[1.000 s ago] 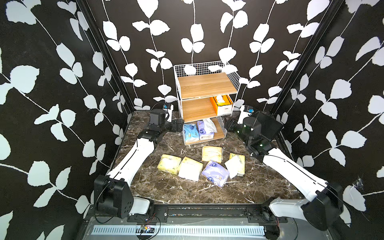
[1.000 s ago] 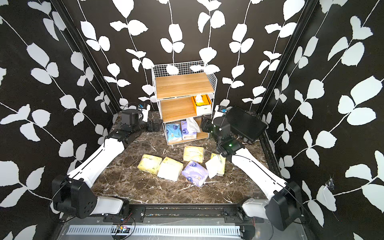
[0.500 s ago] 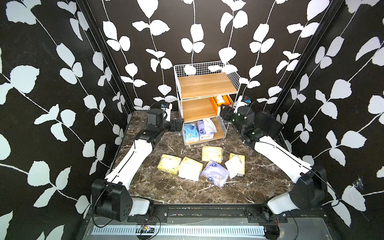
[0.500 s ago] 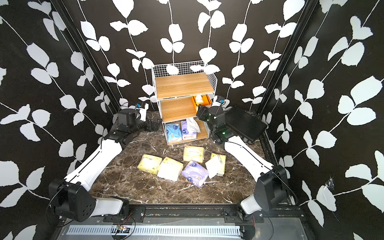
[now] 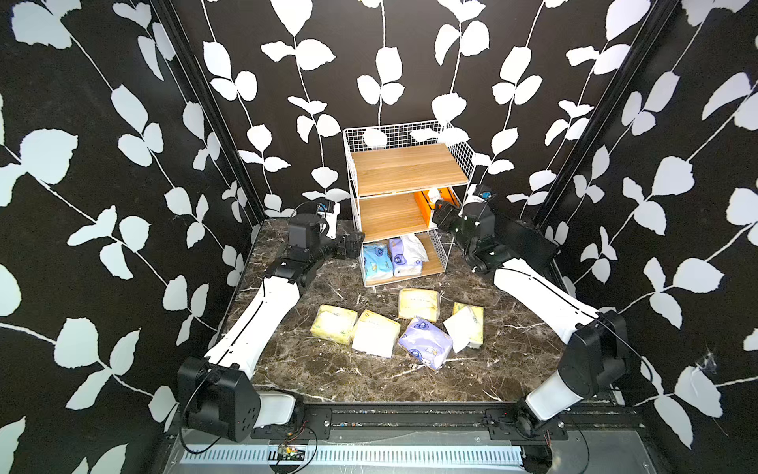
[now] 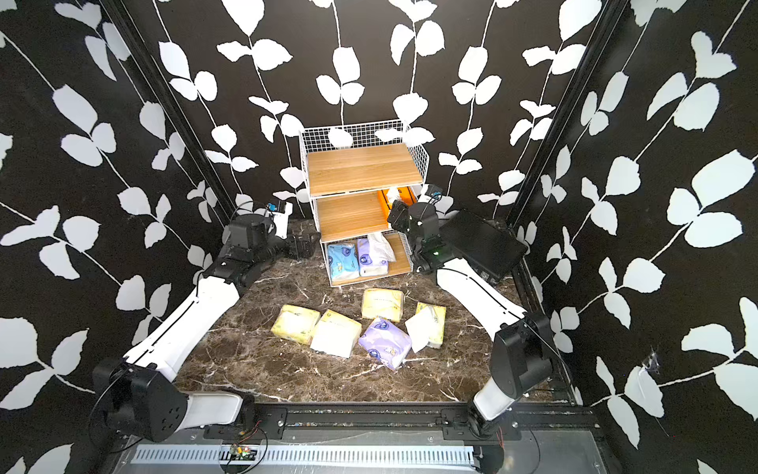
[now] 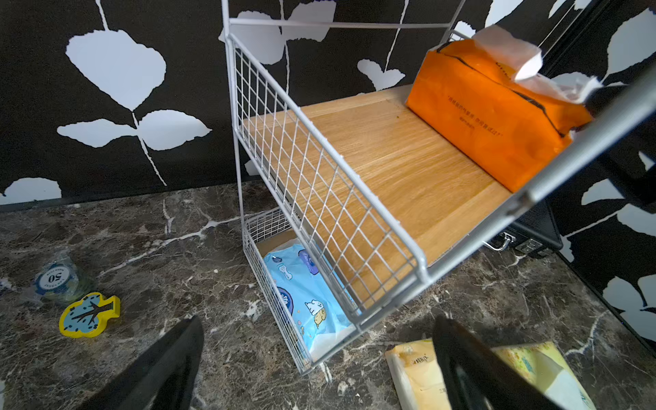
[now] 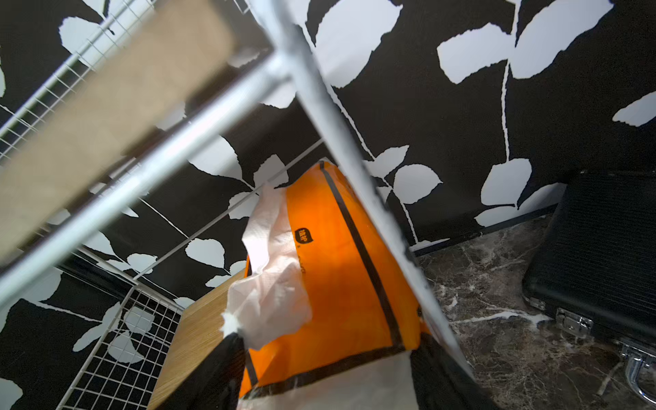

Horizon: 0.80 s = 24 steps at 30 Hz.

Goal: Remove the tissue boxes from the shelf
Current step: Pick up a box of tissues from the shelf.

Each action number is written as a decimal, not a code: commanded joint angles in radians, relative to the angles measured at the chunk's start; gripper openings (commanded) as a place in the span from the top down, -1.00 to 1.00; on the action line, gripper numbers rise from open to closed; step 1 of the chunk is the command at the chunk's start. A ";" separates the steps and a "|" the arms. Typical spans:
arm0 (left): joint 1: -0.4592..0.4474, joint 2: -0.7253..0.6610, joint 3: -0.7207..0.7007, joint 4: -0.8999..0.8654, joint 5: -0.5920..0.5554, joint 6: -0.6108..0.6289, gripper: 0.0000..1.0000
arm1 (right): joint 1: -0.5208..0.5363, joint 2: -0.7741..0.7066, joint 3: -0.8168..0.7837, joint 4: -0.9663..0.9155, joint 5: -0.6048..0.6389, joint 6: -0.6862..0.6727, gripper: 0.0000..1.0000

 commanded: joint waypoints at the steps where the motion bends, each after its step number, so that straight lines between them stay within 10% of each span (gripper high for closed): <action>1: 0.004 -0.017 -0.011 0.025 0.021 -0.005 -0.98 | -0.004 0.028 0.038 0.022 0.003 0.009 -0.47; 14: 0.004 -0.017 -0.010 0.025 0.022 -0.002 -0.98 | -0.003 -0.003 -0.033 0.007 -0.027 -0.024 0.27; 24: 0.004 -0.009 -0.010 0.025 0.027 -0.003 -0.98 | -0.002 -0.091 -0.105 -0.030 -0.103 -0.026 0.44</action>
